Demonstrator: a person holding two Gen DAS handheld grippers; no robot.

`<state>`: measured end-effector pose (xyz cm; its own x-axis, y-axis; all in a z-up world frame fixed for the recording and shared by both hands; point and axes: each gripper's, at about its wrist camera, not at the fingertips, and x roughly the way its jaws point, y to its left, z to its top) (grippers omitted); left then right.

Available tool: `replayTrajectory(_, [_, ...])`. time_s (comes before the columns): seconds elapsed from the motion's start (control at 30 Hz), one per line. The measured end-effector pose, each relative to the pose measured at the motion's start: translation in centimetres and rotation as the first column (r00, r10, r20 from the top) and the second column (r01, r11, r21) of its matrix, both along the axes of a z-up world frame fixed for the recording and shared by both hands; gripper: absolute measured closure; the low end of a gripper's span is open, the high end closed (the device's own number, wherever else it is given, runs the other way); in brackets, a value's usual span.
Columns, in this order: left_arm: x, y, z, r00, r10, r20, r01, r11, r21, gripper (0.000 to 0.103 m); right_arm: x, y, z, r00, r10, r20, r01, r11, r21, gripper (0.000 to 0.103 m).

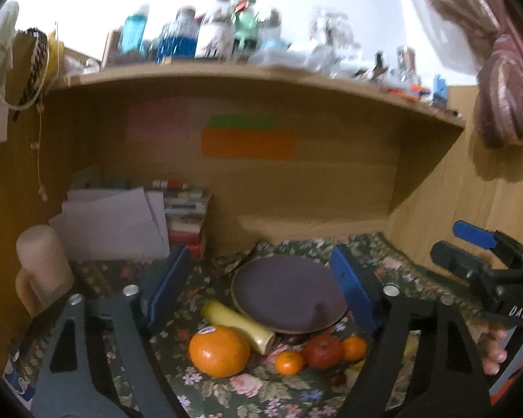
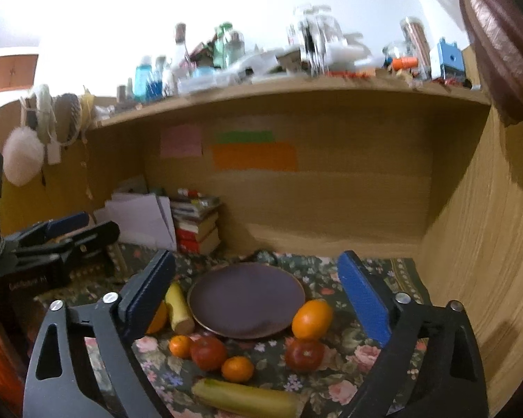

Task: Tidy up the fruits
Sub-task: 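Grasp the stickered orange with the left tool while the right tool grasps another orange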

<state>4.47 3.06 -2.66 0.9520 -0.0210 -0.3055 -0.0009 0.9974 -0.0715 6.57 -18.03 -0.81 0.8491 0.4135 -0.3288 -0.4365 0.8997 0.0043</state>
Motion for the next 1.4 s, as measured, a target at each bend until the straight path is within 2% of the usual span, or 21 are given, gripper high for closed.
replayTrajectory(0.2, [2.7, 2.1, -2.9, 0.991, 0.008, -0.130, -0.008, 1.000, -0.001, 0.027, 3.0, -0.7, -2.0, 0.992, -0.005, -0.125, 0.001, 1.000, -0.030, 0.026])
replayTrajectory(0.37, [5.0, 4.0, -5.7, 0.969, 0.003, -0.247, -0.013, 0.999, -0.037, 0.026, 5.2, -1.3, -3.8, 0.976, -0.037, -0.216, 0.024, 0.998, -0.064, 0.031])
replayTrajectory(0.53, [6.9, 4.7, -8.5, 0.938, -0.013, -0.347, -0.004, 0.999, -0.049, 0.026, 7.1, -2.1, -5.7, 0.955, -0.072, -0.289, 0.045, 0.994, -0.102, 0.032])
replayTrajectory(0.73, [8.1, 4.6, -10.9, 0.903, -0.039, -0.428, 0.021, 0.999, -0.047, 0.026, 9.0, -2.8, -7.3, 0.930, -0.100, -0.354, 0.061, 0.991, -0.120, 0.032])
replayTrajectory(0.93, [8.8, 4.4, -12.8, 0.875, -0.067, -0.480, 0.044, 0.997, -0.060, 0.026, 9.9, -2.6, -8.2, 0.917, -0.089, -0.390, 0.046, 0.992, -0.118, 0.032])
replayTrajectory(1.0, [8.8, 4.5, -13.1, 0.875, -0.073, -0.478, 0.044, 0.996, -0.073, 0.026, 10.0, -2.3, -8.4, 0.914, -0.087, -0.397, 0.040, 0.991, -0.125, 0.032])
replayTrajectory(1.07, [8.8, 4.8, -13.1, 0.873, -0.095, -0.478, 0.056, 0.994, -0.096, 0.032, 10.3, -2.2, -8.7, 0.910, -0.088, -0.404, 0.036, 0.990, -0.135, 0.032])
replayTrajectory(1.1, [8.7, 4.8, -13.1, 0.872, -0.105, -0.478, 0.062, 0.993, -0.105, 0.032, 10.5, -2.2, -8.8, 0.908, -0.092, -0.408, 0.036, 0.989, -0.143, 0.032])
replayTrajectory(1.4, [8.6, 5.9, -12.3, 0.884, -0.065, -0.462, 0.025, 0.996, -0.090, 0.033, 12.7, -2.4, -9.6, 0.879, -0.109, -0.464, 0.039, 0.987, -0.158, 0.032])
